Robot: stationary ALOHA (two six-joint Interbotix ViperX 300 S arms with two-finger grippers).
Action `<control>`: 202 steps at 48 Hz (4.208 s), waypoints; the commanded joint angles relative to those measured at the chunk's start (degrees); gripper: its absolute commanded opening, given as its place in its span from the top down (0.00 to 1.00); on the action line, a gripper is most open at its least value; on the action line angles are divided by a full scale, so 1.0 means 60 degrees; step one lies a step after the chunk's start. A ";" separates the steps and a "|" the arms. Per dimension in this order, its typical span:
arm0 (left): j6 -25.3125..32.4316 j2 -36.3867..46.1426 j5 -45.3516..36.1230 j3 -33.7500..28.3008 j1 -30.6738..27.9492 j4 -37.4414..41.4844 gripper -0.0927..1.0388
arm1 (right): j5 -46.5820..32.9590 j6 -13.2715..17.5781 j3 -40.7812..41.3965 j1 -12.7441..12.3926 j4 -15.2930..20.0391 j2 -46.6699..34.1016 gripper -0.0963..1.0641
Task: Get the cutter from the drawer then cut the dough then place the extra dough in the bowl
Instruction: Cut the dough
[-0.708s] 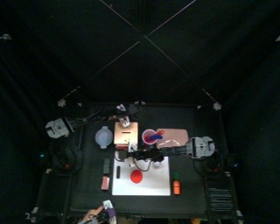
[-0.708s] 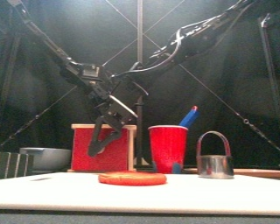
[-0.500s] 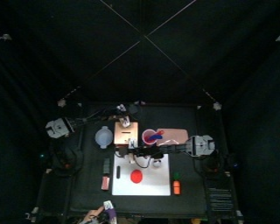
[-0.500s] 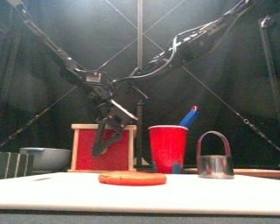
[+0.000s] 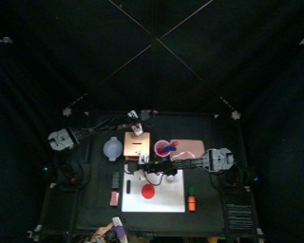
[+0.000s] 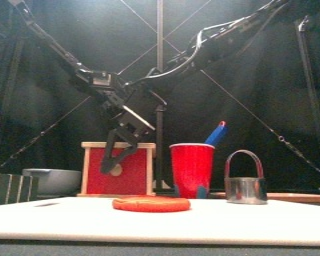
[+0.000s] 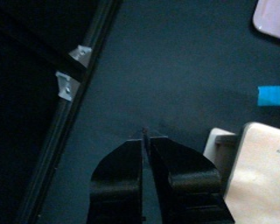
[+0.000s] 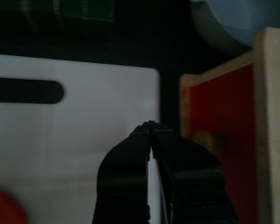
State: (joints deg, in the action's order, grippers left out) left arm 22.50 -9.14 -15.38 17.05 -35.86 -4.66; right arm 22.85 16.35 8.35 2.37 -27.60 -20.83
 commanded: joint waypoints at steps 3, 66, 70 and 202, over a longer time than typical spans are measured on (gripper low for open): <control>0.0015 0.0645 0.0776 0.0454 0.0469 -0.0234 0.50 | 0.0000 0.0044 0.0776 0.0044 0.0439 0.1318 0.65; 0.0029 0.3970 0.9302 0.6973 0.6782 -0.2856 0.50 | 0.2065 -0.0117 0.4951 0.0234 0.2534 0.4995 0.23; 0.0015 0.3970 0.9302 0.7046 0.6914 -0.2871 0.50 | 0.1772 -0.0117 0.5010 0.0234 0.2549 0.4922 0.23; -0.0234 0.3809 0.9419 0.8071 0.7192 -0.4072 0.50 | 0.2871 0.0132 -0.0073 0.1479 0.3237 0.1011 0.53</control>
State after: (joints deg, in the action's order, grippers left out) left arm 21.09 13.71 40.96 66.09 7.29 -29.09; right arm 40.52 17.14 8.96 11.34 -8.17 -15.82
